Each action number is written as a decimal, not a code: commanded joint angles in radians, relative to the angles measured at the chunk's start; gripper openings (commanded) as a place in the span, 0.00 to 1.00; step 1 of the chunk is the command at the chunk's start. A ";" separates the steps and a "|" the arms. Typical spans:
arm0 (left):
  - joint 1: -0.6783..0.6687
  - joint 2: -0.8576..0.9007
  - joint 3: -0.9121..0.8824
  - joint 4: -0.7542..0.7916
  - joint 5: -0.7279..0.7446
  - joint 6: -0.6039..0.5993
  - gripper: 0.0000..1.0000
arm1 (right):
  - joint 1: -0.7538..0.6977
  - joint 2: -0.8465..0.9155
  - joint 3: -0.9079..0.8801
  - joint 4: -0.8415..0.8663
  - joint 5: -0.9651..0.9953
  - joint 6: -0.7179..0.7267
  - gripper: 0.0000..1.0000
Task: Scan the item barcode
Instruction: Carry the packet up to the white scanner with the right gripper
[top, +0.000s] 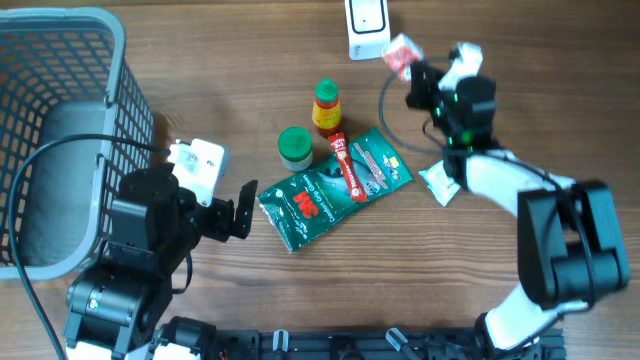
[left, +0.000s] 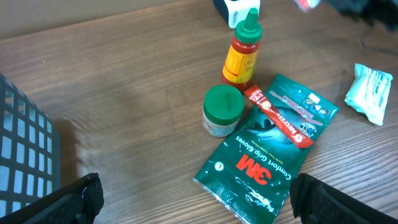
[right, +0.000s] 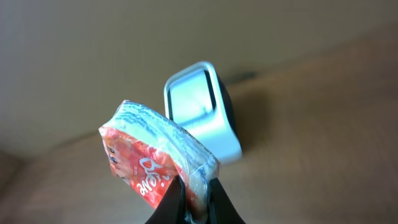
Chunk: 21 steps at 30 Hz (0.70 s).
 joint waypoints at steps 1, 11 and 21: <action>0.005 -0.002 -0.001 0.003 0.008 -0.007 1.00 | 0.014 0.138 0.227 -0.048 0.064 -0.132 0.05; 0.005 -0.002 -0.001 0.003 0.008 -0.007 1.00 | 0.145 0.484 0.649 -0.088 0.357 -0.309 0.05; 0.005 -0.002 -0.001 0.003 0.008 -0.007 1.00 | 0.163 0.492 0.658 -0.080 0.502 -0.374 0.05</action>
